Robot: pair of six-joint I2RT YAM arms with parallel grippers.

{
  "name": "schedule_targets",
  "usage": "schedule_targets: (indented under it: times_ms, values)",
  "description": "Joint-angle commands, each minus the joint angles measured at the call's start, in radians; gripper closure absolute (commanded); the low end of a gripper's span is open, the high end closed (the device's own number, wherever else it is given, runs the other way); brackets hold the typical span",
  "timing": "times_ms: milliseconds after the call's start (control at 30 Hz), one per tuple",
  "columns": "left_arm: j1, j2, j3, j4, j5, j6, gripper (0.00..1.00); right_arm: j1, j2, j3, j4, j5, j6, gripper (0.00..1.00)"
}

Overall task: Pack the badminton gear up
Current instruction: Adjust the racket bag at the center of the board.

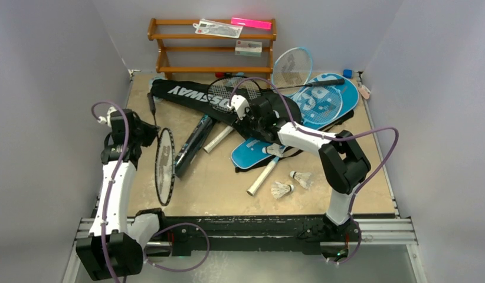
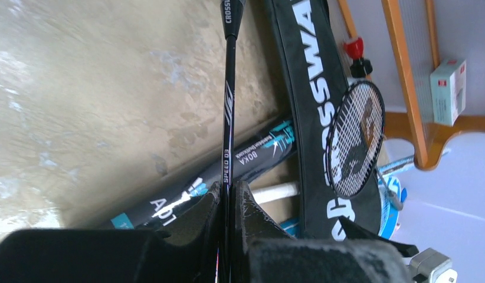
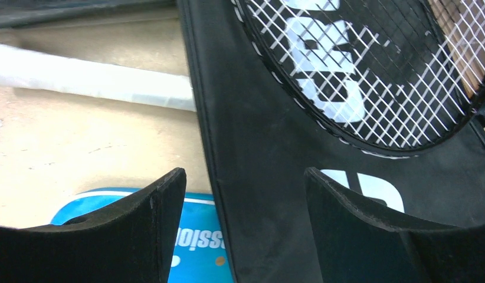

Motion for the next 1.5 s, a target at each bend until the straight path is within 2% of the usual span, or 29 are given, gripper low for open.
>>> schedule_targets:
  times_ms: [0,267,433,467,633,700,833,933,1267,1467]
  values:
    - [-0.092,0.009,0.027,0.089,-0.064,-0.033,1.0,0.03,-0.035,-0.02,0.022,-0.008,0.021,0.25]
    - [-0.097,-0.007,0.026,0.038,-0.136,-0.07,1.0,0.044,0.044,0.016,0.019,0.115,0.02,0.31]
    - [-0.097,-0.078,0.093,-0.086,-0.306,-0.089,1.0,0.044,0.046,0.027,0.047,0.162,0.014,0.41]
    - [-0.097,-0.097,0.105,-0.109,-0.345,-0.093,1.0,0.043,0.045,0.032,0.045,0.164,0.013,0.45]
    - [-0.097,-0.184,0.149,-0.158,-0.483,-0.08,1.0,0.044,-0.005,0.056,-0.006,0.154,0.016,0.87]
    - [-0.097,-0.201,0.163,-0.164,-0.499,-0.063,1.0,0.044,-0.047,0.054,-0.019,0.146,0.015,1.0]
    - [-0.097,-0.196,0.174,-0.188,-0.505,-0.054,1.0,0.044,-0.131,0.071,-0.068,0.122,0.016,1.0]
    - [-0.097,-0.182,0.153,-0.193,-0.494,-0.063,1.0,0.044,-0.172,0.111,-0.169,0.068,0.017,1.0]
    - [-0.097,-0.151,0.002,-0.14,-0.41,-0.097,1.0,0.04,-0.264,0.293,-0.43,0.064,0.123,1.0]
    - [-0.097,-0.171,0.01,-0.186,-0.465,-0.074,1.0,0.033,-0.277,0.424,-0.58,0.075,0.198,1.0]
